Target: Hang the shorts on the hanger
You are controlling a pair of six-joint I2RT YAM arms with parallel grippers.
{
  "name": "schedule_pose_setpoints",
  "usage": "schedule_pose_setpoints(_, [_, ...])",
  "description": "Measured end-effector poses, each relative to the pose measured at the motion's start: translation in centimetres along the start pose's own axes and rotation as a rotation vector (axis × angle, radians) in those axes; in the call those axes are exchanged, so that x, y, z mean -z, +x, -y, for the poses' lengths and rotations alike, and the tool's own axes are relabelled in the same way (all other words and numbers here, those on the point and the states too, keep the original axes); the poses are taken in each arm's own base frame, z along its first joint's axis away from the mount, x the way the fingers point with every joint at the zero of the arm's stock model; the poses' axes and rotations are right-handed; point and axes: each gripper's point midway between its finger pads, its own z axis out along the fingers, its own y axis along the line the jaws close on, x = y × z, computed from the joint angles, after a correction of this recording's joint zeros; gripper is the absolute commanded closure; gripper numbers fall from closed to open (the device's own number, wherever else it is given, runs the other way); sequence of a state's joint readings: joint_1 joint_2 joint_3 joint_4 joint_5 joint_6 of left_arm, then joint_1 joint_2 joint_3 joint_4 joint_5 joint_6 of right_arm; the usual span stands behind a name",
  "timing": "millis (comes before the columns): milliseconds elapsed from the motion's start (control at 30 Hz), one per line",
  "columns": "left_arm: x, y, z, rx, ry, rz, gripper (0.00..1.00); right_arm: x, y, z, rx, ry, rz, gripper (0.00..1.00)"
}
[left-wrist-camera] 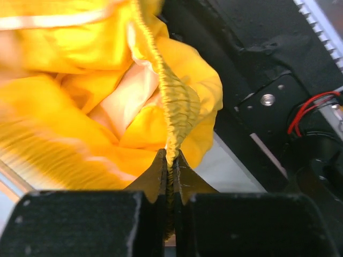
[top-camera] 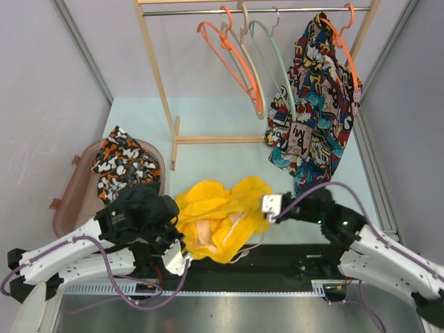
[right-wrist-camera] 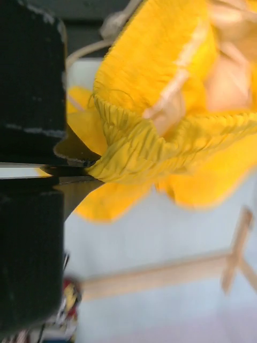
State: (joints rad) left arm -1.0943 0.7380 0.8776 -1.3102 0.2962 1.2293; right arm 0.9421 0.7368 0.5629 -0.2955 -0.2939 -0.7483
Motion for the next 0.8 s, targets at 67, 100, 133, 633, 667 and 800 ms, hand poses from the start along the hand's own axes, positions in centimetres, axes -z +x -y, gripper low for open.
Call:
schedule_pose_setpoints(67, [-0.1,0.1,-0.6,-0.020,-0.014,-0.001,0.94,3.0,-1.6,4.2,-0.044,0.150,0.036,1.00])
schedule_pose_setpoints(100, [-0.1,0.1,-1.1,-0.025,-0.025,0.000,0.94,4.2,-2.0,5.7,-0.062,0.207,0.042,1.00])
schedule_pose_setpoints(133, [-0.2,0.2,-1.9,-0.036,-0.046,0.003,0.92,5.7,-2.2,7.3,-0.091,0.267,0.047,1.00])
schedule_pose_setpoints(633, [2.0,6.9,-14.8,0.540,-0.272,0.158,0.36,10.6,6.3,12.3,-0.763,0.519,-0.112,1.00])
schedule_pose_setpoints(667, [2.3,6.8,-15.1,0.587,-0.293,0.175,0.31,10.5,6.4,12.3,-0.798,0.520,-0.109,1.00])
schedule_pose_setpoints(800, [3.5,6.0,-16.3,0.766,-0.383,0.253,0.08,10.1,7.1,12.3,-0.910,0.543,-0.115,1.00])
